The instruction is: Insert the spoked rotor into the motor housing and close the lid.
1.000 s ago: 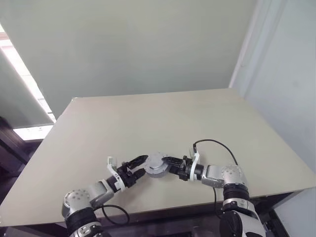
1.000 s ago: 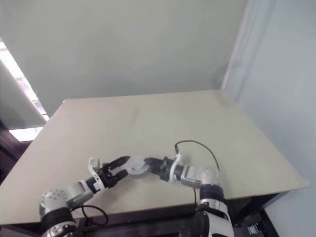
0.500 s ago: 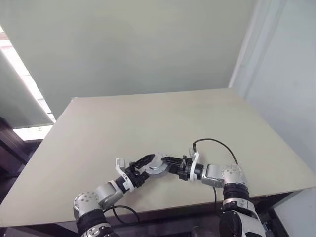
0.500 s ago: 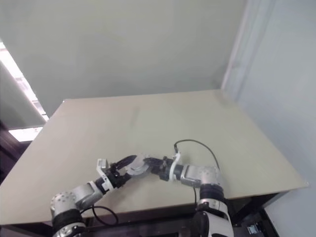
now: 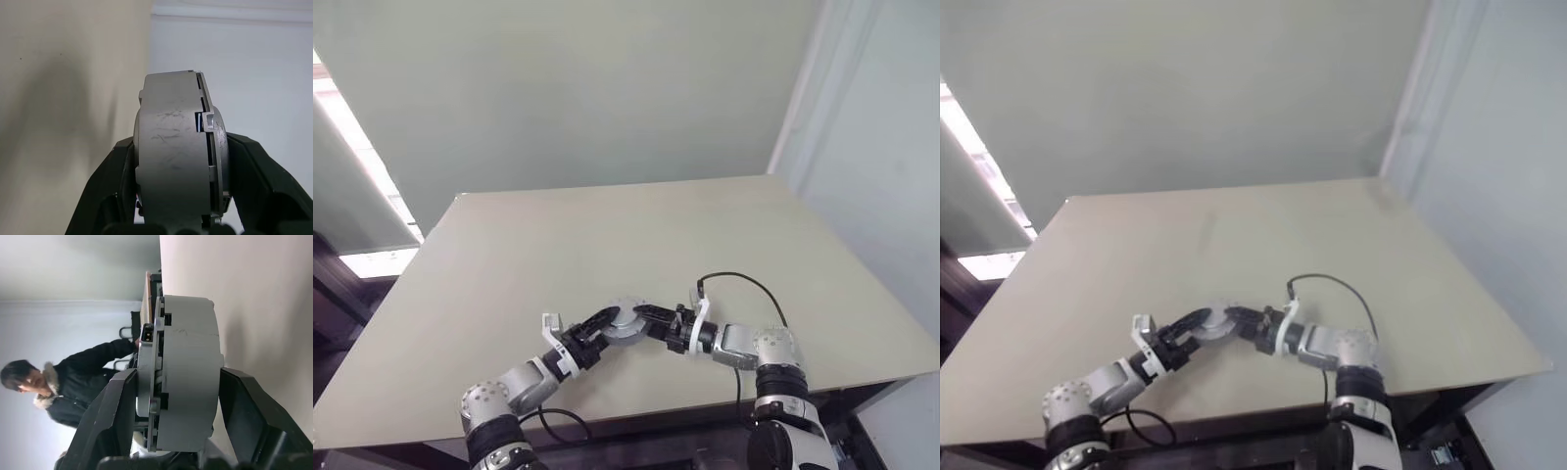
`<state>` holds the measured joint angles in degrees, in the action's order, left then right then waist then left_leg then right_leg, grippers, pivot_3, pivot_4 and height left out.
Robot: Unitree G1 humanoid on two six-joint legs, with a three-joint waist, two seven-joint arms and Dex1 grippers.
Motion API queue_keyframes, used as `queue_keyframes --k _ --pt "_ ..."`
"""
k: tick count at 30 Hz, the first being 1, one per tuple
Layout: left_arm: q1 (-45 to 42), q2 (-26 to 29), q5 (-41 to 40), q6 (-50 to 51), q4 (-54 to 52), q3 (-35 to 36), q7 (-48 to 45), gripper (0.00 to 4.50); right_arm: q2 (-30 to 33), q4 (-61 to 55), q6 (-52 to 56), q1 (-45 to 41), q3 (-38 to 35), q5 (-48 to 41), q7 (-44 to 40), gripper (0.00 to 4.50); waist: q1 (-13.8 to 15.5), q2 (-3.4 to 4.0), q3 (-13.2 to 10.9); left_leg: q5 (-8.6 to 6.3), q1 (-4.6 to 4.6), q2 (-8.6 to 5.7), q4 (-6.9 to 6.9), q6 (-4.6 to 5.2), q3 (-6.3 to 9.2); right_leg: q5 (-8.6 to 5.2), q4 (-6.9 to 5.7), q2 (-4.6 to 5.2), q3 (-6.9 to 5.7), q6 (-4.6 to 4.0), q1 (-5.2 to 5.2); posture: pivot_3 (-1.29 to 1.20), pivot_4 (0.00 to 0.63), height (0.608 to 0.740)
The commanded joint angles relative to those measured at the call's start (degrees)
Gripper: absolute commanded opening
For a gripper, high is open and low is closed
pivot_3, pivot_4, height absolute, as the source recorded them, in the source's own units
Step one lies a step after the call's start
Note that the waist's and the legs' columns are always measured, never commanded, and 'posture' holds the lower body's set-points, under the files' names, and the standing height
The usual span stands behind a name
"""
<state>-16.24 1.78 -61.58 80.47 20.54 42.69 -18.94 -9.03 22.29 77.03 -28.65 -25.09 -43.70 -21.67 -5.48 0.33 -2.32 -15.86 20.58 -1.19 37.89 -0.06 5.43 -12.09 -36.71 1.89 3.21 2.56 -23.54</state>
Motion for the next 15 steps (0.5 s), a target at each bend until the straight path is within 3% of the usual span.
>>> queue_keyframes --k 1,6,15 --pt "0.1 0.7 0.8 -1.2 0.2 -2.8 0.3 2.26 -0.6 -8.2 -8.4 1.2 6.4 2.5 -1.2 2.29 0.0 0.00 0.0 0.00 0.01 0.00 0.00 0.00 -0.01 0.00 0.00 0.00 0.00 0.00 0.00 0.00 0.000 0.740" --pt "0.4 0.9 1.0 -2.9 0.9 -4.5 -0.9 2.26 0.4 -10.1 -12.9 2.8 10.0 2.8 -1.9 2.29 0.0 -0.01 0.0 0.00 0.01 0.00 0.01 -0.01 0.00 0.00 0.00 0.00 0.00 0.00 -0.01 0.00 0.000 0.740" --pt "0.8 2.3 1.2 -4.9 1.8 -6.4 -2.4 2.26 -0.5 -8.7 -11.1 1.9 8.4 0.1 5.1 2.29 0.0 -0.02 0.0 0.00 0.01 0.00 0.00 0.00 0.02 0.00 0.01 0.00 0.00 0.00 -0.01 0.00 0.000 0.740"
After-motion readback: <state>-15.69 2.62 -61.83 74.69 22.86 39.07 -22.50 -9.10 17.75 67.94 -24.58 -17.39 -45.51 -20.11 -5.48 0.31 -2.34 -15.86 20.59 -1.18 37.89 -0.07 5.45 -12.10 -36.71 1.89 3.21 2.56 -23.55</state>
